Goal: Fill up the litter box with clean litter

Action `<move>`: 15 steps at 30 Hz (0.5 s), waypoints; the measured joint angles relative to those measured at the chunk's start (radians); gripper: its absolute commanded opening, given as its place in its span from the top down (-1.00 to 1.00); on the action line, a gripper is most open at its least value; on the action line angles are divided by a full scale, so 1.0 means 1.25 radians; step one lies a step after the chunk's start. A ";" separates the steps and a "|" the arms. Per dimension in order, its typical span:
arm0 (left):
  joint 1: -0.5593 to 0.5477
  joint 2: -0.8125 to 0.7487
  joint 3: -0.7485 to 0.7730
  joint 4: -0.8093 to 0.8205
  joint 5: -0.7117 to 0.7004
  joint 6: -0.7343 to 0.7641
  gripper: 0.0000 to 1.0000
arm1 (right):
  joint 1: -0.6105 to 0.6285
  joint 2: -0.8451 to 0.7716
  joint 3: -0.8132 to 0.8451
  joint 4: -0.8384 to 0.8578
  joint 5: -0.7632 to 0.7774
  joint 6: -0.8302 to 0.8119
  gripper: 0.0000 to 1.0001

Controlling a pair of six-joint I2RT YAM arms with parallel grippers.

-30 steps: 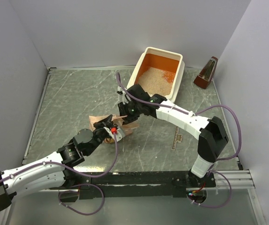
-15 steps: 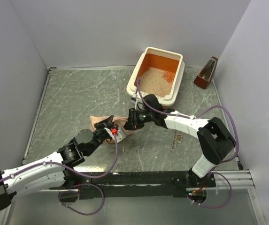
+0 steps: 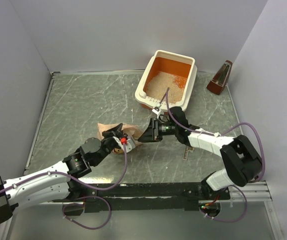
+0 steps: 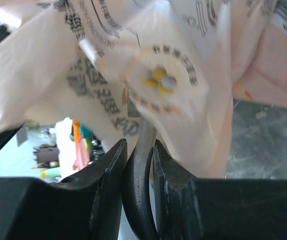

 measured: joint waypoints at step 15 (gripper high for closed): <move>0.000 0.016 0.000 0.012 -0.002 0.008 0.98 | -0.096 -0.109 -0.182 0.217 -0.067 0.186 1.00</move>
